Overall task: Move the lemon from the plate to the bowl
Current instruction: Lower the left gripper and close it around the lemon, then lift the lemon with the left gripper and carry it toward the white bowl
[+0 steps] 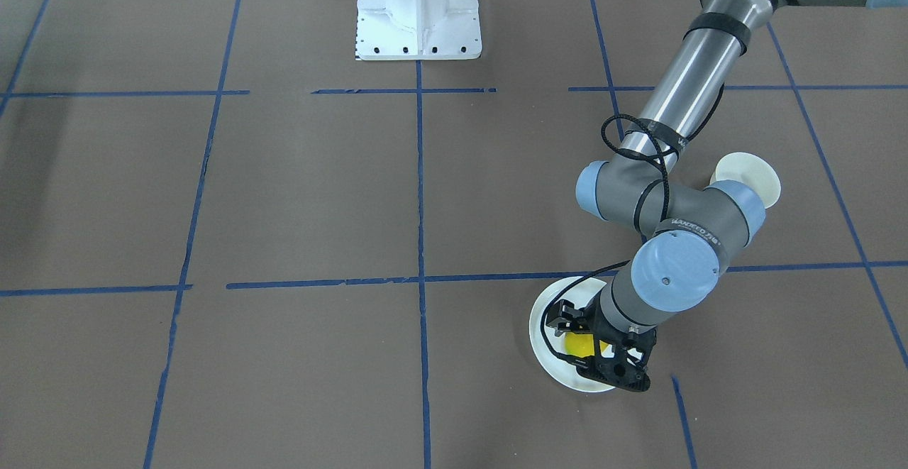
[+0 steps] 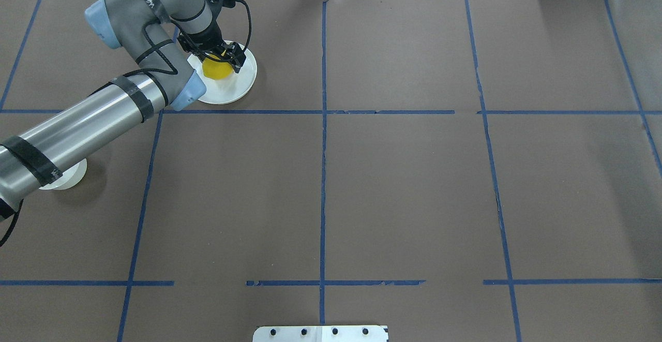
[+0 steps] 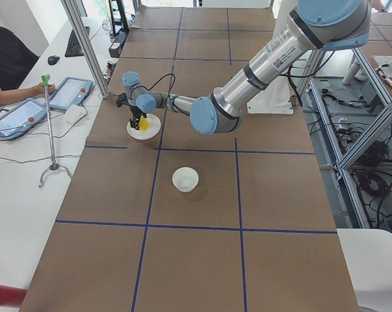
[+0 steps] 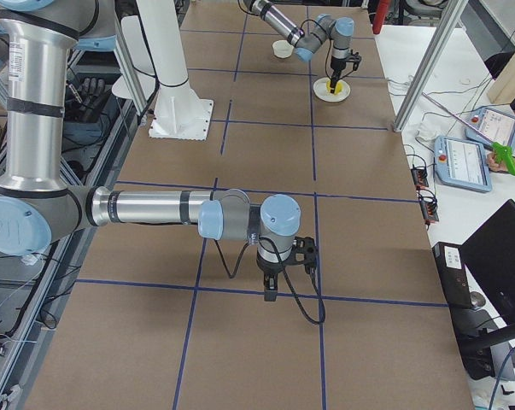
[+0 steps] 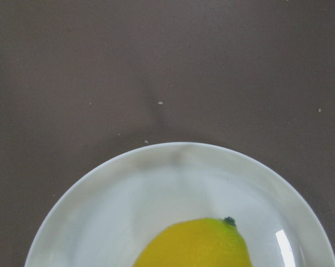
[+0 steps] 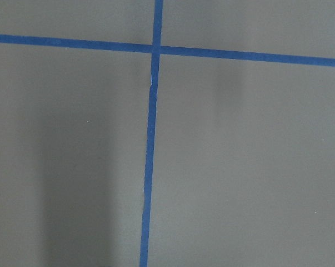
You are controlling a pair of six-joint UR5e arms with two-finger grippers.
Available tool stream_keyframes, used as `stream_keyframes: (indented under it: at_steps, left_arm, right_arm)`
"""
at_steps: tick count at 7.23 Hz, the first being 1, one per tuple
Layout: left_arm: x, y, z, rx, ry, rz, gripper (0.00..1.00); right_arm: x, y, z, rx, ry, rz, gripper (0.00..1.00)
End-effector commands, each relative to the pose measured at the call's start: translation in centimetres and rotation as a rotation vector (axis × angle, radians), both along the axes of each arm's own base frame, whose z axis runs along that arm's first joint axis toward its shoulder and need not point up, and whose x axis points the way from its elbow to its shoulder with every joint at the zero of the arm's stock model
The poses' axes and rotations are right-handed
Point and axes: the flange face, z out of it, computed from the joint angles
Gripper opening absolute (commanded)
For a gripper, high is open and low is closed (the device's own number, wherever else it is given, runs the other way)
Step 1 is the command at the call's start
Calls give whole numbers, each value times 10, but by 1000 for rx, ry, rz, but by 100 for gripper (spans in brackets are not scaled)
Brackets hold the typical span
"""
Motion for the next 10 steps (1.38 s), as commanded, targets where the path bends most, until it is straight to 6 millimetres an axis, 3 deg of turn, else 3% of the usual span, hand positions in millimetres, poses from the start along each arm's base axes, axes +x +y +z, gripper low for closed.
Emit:
stream_keyframes:
  at_steps: [1,3,4,5,7,9,10]
  left_arm:
    - [2,1,1,-4,-1,-1,70]
    - [-3,-1,-4,1,6,-7,19]
    - [-27,-13,-15,10,22,-31,1]
    - [-54,-19,-30,25,30,-59,0]
    - [-99,14,-22,5,47,-62,0]
    - [-163,70,10,-61,7,-105,0]
    - [-189,105,41,-92,-11,-113,0]
  right_arm:
    - [0,0,0,0,0,0,100]
    - [0,0,0,0,0,0,100]
    - [0,0,0,0,0,0,100]
    - [0,0,0,0,0,0,100]
    - [0,0,0,0,0,0,100]
    - [0,0,0,0,0,0,100]
    - [0,0,0,0,0,0,100]
